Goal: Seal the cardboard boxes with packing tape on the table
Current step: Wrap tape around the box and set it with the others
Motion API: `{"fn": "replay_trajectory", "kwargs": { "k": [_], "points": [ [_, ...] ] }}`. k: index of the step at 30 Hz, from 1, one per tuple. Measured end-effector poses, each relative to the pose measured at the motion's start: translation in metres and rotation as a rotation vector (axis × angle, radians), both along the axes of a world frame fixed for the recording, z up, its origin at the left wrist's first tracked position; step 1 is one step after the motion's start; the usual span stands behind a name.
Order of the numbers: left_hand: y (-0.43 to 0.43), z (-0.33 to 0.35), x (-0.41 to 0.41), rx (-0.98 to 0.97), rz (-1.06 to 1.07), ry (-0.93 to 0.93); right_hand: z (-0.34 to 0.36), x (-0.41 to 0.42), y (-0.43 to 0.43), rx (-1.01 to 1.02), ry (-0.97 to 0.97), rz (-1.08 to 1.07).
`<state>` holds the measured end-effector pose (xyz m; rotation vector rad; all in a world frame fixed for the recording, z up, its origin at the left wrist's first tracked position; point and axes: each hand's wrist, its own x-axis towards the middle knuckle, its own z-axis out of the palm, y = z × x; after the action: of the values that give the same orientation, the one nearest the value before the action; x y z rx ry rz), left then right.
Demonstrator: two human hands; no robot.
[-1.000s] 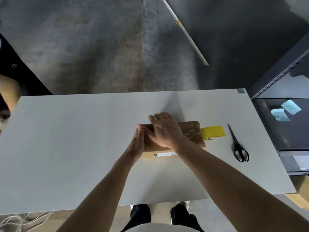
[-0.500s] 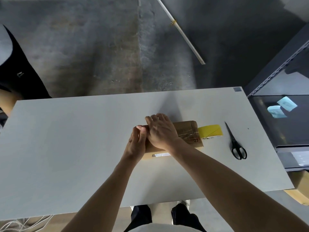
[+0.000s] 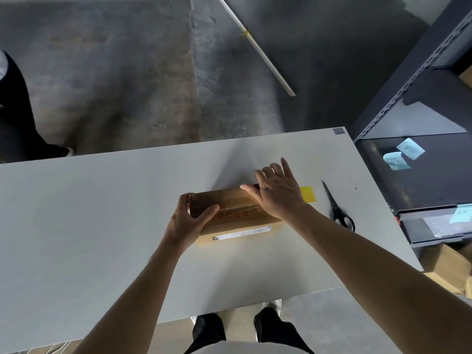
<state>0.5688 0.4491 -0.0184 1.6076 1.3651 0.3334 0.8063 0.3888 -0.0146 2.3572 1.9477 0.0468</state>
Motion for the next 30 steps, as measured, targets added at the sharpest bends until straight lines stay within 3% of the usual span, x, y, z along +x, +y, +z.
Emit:
{"fn": "replay_trajectory", "kwargs": {
  "k": [5, 9, 13, 17, 21, 24, 30],
  "points": [
    [0.002, 0.000, -0.001, 0.005, -0.011, 0.008, 0.007, 0.019, -0.011, -0.036, -0.035, -0.086],
    [0.004, 0.004, -0.001, -0.015, -0.039, 0.006, 0.008, 0.034, -0.026, -0.032, 0.078, -0.180],
    [0.013, 0.008, 0.006, 0.293, -0.145, 0.149, 0.002, 0.039, -0.037, 0.129, 0.450, -0.332],
    [0.008, 0.030, 0.041, 0.539, -0.397, 0.182, -0.004, 0.044, -0.044, 0.239, 0.810, -0.523],
    [-0.009, 0.034, 0.082, 0.577, -0.686, 0.217, -0.002, 0.052, -0.055, 0.295, 1.046, -0.688],
    [-0.018, 0.033, 0.107, 0.551, -0.836, 0.345, -0.006, 0.055, -0.065, 0.303, 1.321, -0.777],
    [-0.021, 0.031, 0.140, 0.521, -0.917, 0.519, -0.024, 0.048, -0.078, 0.370, 1.892, -0.911]
  ]
}}
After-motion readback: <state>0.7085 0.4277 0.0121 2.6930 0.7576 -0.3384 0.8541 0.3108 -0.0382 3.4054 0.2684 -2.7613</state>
